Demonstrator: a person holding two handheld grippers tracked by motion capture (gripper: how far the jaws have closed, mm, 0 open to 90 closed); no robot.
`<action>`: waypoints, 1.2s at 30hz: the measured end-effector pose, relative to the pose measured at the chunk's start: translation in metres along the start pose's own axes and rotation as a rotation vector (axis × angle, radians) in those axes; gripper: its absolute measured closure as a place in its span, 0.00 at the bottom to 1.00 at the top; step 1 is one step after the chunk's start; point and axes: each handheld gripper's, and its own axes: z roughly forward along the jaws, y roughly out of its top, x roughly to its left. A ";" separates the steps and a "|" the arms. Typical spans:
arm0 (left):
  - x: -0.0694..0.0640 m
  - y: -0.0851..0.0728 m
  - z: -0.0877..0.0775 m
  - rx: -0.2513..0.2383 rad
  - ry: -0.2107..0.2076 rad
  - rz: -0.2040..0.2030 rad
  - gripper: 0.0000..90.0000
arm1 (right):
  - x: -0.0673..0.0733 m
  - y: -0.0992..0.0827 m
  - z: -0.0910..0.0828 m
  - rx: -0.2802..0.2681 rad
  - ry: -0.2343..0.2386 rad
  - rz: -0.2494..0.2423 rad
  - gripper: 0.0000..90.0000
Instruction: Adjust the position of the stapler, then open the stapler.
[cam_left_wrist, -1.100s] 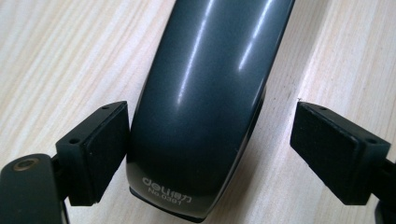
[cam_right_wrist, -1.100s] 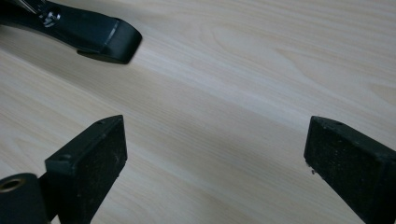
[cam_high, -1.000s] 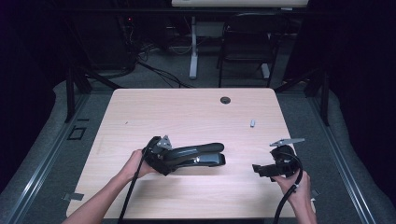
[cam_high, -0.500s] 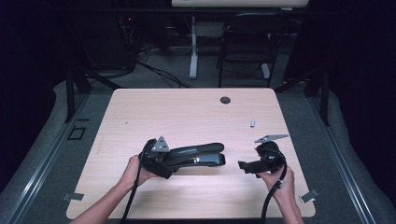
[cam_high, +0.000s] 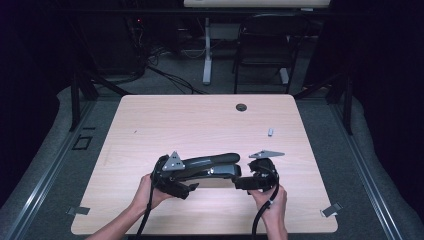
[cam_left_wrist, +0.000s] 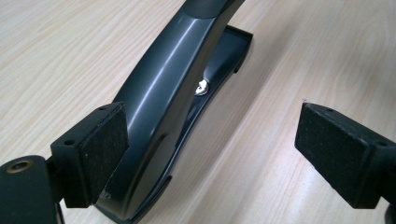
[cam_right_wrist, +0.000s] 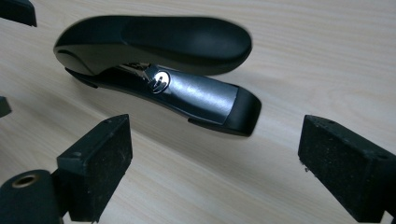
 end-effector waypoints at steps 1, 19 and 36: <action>-0.001 0.000 0.001 -0.002 0.003 0.000 0.11 | 0.000 -0.007 0.006 -0.017 -0.005 0.002 0.12; -0.030 0.009 0.027 -0.040 -0.019 -0.020 0.16 | -0.012 -0.025 0.045 -0.114 0.004 -0.079 0.49; -0.048 0.010 0.060 -0.084 -0.013 -0.078 0.34 | -0.013 -0.027 0.072 -0.125 -0.018 -0.134 0.95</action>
